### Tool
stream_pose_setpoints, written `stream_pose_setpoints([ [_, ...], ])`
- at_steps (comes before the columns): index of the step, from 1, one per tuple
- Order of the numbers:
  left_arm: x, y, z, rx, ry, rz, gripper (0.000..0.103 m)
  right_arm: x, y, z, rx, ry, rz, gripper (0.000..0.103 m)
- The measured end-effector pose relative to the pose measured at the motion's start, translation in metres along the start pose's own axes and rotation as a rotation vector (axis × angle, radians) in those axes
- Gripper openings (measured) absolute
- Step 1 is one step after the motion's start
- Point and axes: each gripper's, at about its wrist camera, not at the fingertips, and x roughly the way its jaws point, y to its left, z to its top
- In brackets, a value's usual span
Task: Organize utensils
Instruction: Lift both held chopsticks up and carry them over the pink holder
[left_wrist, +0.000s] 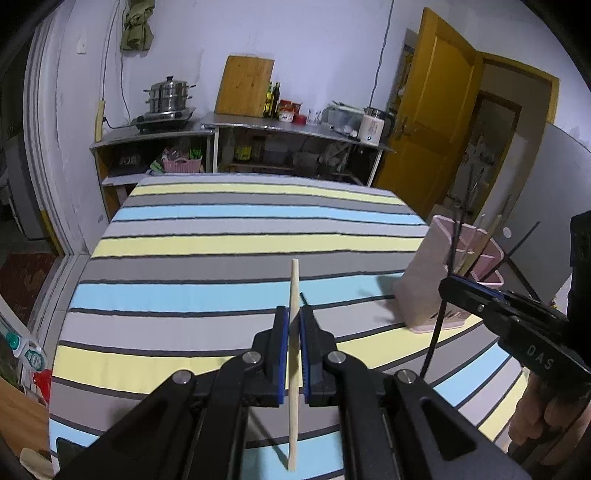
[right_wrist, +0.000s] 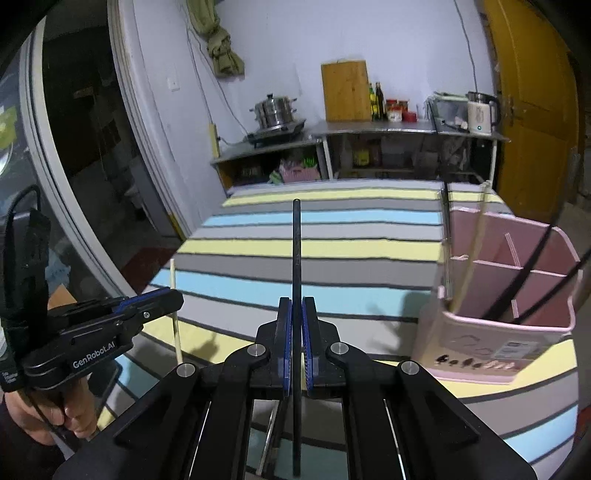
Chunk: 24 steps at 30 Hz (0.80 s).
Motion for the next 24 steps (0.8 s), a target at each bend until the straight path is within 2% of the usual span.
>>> stream_pose_setpoints([
  [15, -0.027, -0.025, 0.013, 0.025, -0.050, -0.052, 0.007, -0.050, -0.011, 0.003, 0.020, -0.091, -0.025, 0.005],
  [24, -0.023, -0.045, 0.018, 0.039, -0.029, -0.127, 0.007, -0.069, -0.023, 0.000, 0.038, -0.123, -0.044, 0.005],
])
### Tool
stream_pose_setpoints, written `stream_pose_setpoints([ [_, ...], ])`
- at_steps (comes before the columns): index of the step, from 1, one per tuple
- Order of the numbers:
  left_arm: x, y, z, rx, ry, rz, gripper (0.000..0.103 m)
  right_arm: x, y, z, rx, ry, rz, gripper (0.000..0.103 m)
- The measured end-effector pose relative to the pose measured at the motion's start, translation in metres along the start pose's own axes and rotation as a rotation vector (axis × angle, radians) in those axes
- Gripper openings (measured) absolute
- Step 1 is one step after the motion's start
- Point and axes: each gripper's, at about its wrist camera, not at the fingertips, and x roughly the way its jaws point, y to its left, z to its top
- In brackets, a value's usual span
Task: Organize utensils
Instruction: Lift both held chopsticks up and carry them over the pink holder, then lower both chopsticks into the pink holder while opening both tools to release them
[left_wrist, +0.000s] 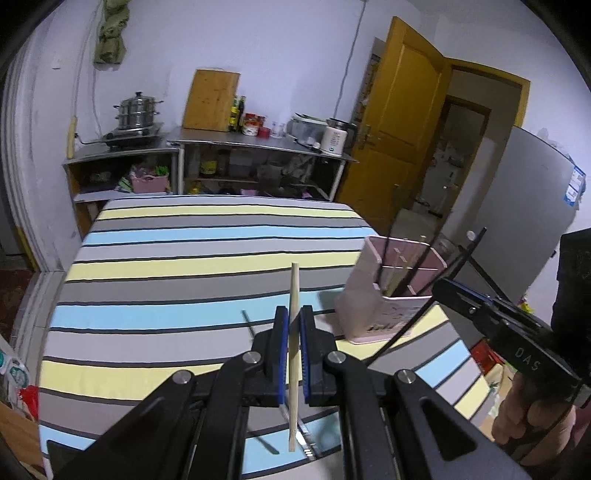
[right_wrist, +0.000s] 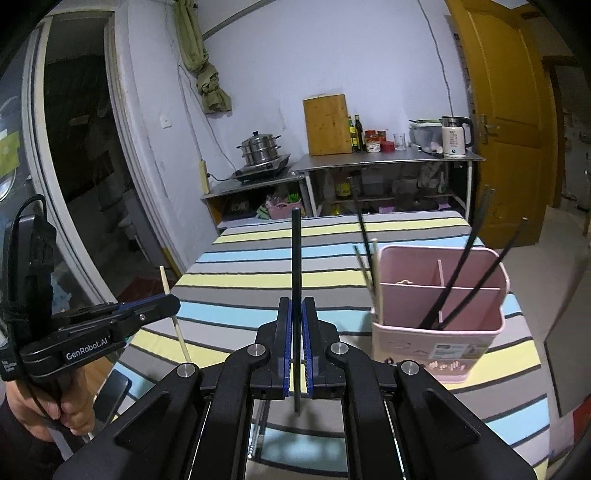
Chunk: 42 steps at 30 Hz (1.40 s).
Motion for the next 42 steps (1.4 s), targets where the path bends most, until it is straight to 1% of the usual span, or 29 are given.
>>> stream_pose_setpoints([
  [5, 0.013, -0.025, 0.007, 0.025, 0.019, -0.055, 0.007, -0.009, -0.017, 0.000, 0.028, -0.012, -0.024, 0.005],
  [10, 0.021, -0.046, 0.021, 0.035, 0.018, -0.116, 0.007, -0.024, -0.036, 0.006, 0.058, -0.041, -0.053, 0.005],
  [17, 0.021, -0.071, 0.051, 0.051, -0.026, -0.178, 0.007, -0.049, -0.054, 0.032, 0.069, -0.121, -0.094, 0.005],
  [24, 0.027, -0.087, 0.081, 0.036, -0.067, -0.225, 0.007, -0.063, -0.065, 0.059, 0.074, -0.199, -0.125, 0.005],
  [29, 0.036, -0.093, 0.099, 0.027, -0.093, -0.242, 0.007, -0.065, -0.074, 0.072, 0.091, -0.234, -0.132, 0.005],
  [32, 0.043, -0.097, 0.107, 0.037, -0.114, -0.237, 0.007, -0.061, -0.079, 0.074, 0.100, -0.244, -0.139, 0.005],
  [39, 0.063, -0.104, 0.112, 0.048, -0.135, -0.221, 0.007, -0.048, -0.091, 0.073, 0.121, -0.239, -0.142, 0.005],
  [42, 0.069, -0.108, 0.113, 0.056, -0.149, -0.225, 0.007, -0.044, -0.093, 0.070, 0.119, -0.231, -0.149, 0.005],
])
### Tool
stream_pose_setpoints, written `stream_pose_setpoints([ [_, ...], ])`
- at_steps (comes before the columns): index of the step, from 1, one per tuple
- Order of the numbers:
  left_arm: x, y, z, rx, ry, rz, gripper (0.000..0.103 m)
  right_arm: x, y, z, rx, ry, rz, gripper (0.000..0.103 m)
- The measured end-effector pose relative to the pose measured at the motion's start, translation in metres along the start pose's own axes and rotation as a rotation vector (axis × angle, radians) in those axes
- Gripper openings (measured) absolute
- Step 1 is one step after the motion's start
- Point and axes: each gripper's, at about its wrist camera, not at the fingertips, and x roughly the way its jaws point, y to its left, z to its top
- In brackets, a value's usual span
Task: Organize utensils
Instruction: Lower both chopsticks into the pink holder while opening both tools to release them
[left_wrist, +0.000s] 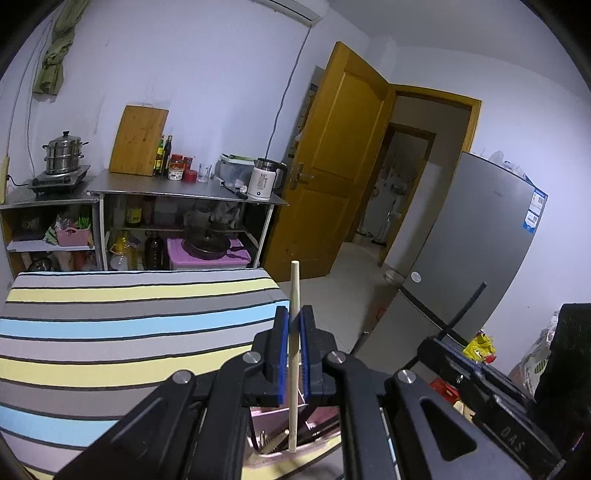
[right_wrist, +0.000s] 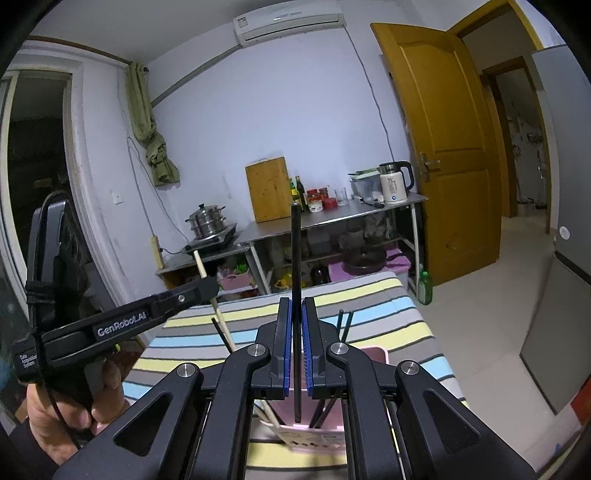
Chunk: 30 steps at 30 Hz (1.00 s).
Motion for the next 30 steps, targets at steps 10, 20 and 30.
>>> stream_pose_setpoints([
  [10, 0.009, 0.002, -0.019, 0.059, 0.010, 0.019, 0.007, 0.010, -0.004, -0.020, 0.002, 0.036, -0.011, 0.005],
  [20, -0.005, 0.014, -0.031, 0.081, 0.015, 0.013, 0.007, 0.017, -0.005, -0.045, -0.002, 0.092, -0.022, 0.005],
  [30, 0.011, 0.021, -0.059, 0.075, 0.110, 0.020, 0.007, 0.034, -0.004, -0.060, -0.009, 0.147, -0.034, 0.005],
])
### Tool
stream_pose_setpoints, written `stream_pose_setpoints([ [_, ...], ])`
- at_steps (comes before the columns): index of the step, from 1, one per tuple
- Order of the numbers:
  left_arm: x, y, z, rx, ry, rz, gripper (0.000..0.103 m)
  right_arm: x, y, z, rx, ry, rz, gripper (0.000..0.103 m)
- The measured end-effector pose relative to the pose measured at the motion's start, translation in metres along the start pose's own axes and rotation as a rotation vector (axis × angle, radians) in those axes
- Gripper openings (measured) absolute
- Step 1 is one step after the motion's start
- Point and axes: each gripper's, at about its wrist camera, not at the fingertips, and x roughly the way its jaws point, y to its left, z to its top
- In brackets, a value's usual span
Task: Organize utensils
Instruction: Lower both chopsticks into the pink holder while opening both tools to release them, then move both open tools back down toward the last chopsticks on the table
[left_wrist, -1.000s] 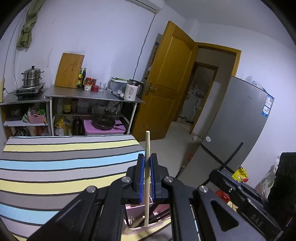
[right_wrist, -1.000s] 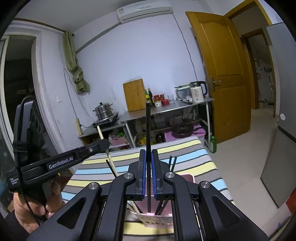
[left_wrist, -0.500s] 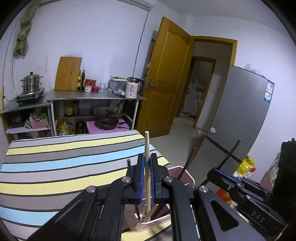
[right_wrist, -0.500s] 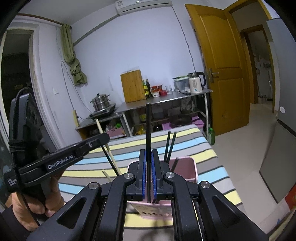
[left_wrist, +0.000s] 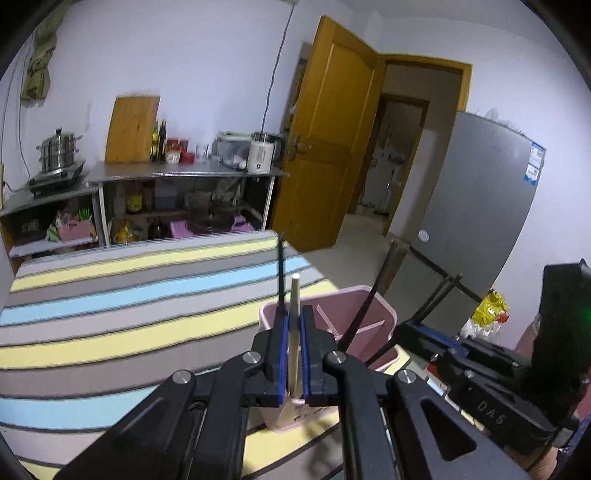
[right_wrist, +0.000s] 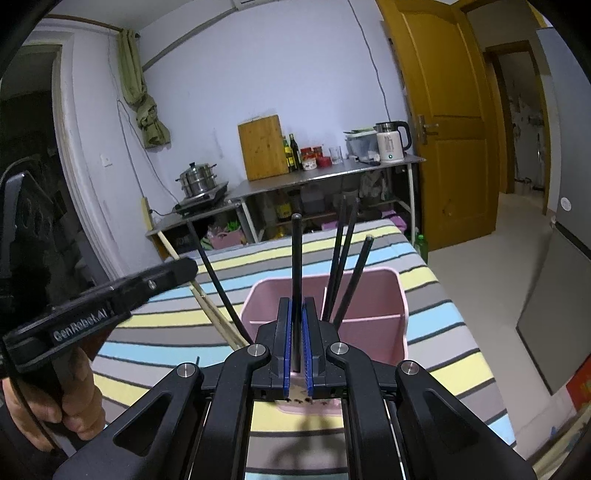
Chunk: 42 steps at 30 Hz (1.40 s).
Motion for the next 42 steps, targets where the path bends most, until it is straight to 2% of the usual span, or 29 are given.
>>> stream_pose_setpoints([
  [8, 0.000, 0.002, -0.007, -0.012, 0.017, 0.007, 0.007, 0.005, -0.007, -0.005, 0.029, 0.044, -0.016, 0.006],
  [13, -0.013, 0.003, -0.007, -0.020, -0.005, 0.010, 0.008, -0.008, -0.003, -0.002, 0.014, 0.015, -0.034, 0.012],
  [23, -0.055, 0.002, -0.013, -0.030, -0.059, 0.027, 0.010, -0.041, 0.010, -0.002, -0.022, -0.040, -0.038, 0.014],
  [33, -0.091, 0.019, -0.042, -0.066, -0.071, 0.087, 0.011, -0.065, 0.026, -0.015, -0.038, -0.054, -0.001, 0.014],
  [42, -0.099, 0.041, -0.078, -0.123, -0.024, 0.154, 0.011, -0.060, 0.042, -0.040, -0.059, -0.001, 0.049, 0.014],
])
